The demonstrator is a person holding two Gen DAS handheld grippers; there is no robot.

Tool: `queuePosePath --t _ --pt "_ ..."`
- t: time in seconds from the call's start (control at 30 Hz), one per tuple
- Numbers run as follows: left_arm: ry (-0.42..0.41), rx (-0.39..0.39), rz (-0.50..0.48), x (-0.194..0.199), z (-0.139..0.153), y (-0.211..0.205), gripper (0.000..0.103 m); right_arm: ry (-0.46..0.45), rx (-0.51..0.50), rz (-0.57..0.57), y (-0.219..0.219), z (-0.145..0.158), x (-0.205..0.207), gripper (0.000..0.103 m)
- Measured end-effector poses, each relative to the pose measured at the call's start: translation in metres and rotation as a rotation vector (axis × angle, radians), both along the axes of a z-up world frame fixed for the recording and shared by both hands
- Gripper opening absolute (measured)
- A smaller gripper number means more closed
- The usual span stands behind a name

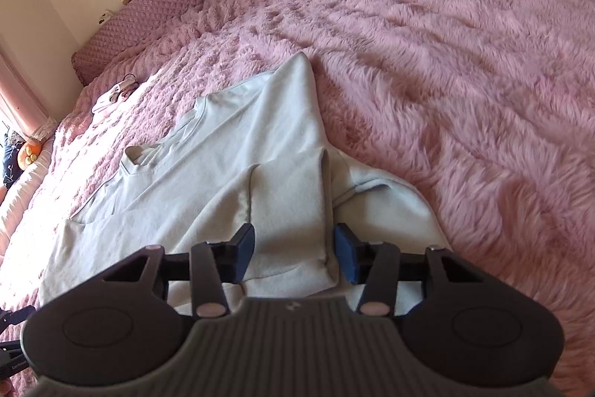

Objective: Fold small clothes

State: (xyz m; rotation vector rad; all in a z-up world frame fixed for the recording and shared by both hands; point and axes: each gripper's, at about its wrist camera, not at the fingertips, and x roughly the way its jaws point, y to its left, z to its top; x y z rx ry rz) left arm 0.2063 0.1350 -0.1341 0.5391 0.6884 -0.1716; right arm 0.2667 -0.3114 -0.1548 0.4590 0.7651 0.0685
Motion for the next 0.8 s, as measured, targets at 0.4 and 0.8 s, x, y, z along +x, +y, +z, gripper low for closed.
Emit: queuePosePath --t 0.4,0.8 --pt "-0.105 0.036 0.009 -0.012 0.007 -0.004 0.005 -0.080 -0.006 -0.008 0.001 0.027 -0.012 0.002" --pt "-0.036 -0.070 0.204 -0.023 -0.009 0.011 0.000 0.025 -0.009 -0.040 -0.007 0.000 -0.029 0.003"
